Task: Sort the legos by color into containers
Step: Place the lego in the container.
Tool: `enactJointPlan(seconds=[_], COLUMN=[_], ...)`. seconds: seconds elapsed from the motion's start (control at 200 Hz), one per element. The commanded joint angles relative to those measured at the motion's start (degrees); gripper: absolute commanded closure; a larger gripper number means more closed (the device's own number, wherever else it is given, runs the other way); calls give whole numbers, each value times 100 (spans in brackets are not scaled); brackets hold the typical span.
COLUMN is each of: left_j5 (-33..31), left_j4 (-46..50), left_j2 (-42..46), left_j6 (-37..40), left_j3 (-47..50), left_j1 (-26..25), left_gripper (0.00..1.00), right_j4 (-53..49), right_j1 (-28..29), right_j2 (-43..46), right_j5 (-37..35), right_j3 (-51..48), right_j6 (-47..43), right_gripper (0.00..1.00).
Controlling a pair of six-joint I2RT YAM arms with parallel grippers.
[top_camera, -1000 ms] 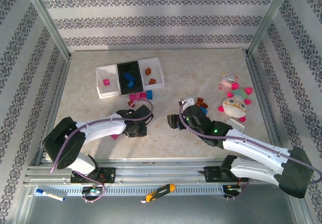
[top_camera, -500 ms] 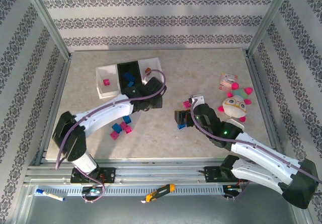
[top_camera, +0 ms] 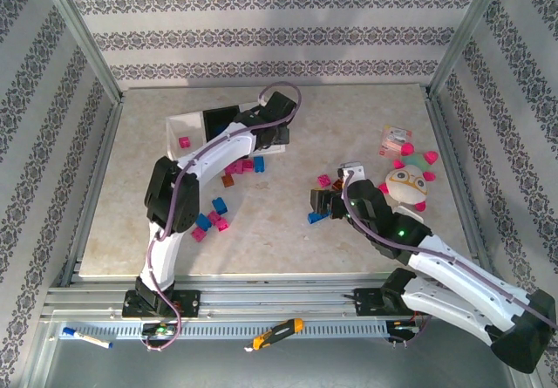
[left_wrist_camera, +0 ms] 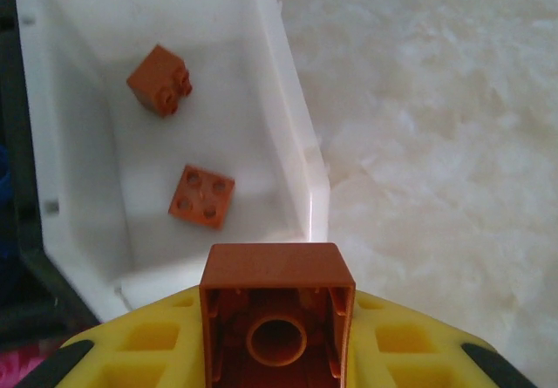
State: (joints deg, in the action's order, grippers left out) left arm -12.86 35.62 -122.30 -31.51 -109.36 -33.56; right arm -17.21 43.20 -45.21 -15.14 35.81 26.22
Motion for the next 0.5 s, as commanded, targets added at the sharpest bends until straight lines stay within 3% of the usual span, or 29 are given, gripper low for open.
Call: enactJointPlan(seconds=[0.0, 0.22, 0.36, 0.495], left_j5=[-153, -75, -80, -119], left_j4=[217, 468, 569, 568], left_j2=[-326, -932, -1047, -941], left_j6=[170, 63, 121, 144], left_j3=[-475, -1135, -1311, -1307], left_j1=[101, 292, 345, 366], left_gripper=[78, 77, 71, 48], right_j4=[-356, -808, -1011, -1167], right_j1=[-83, -173, -223, -276], right_j2=[232, 678, 1004, 1274], right_j5=[28, -31, -99, -156], right_j3=[-92, -151, -271, -344], right_j6=[-29, -38, 76, 203], right_gripper=[15, 15, 15, 15])
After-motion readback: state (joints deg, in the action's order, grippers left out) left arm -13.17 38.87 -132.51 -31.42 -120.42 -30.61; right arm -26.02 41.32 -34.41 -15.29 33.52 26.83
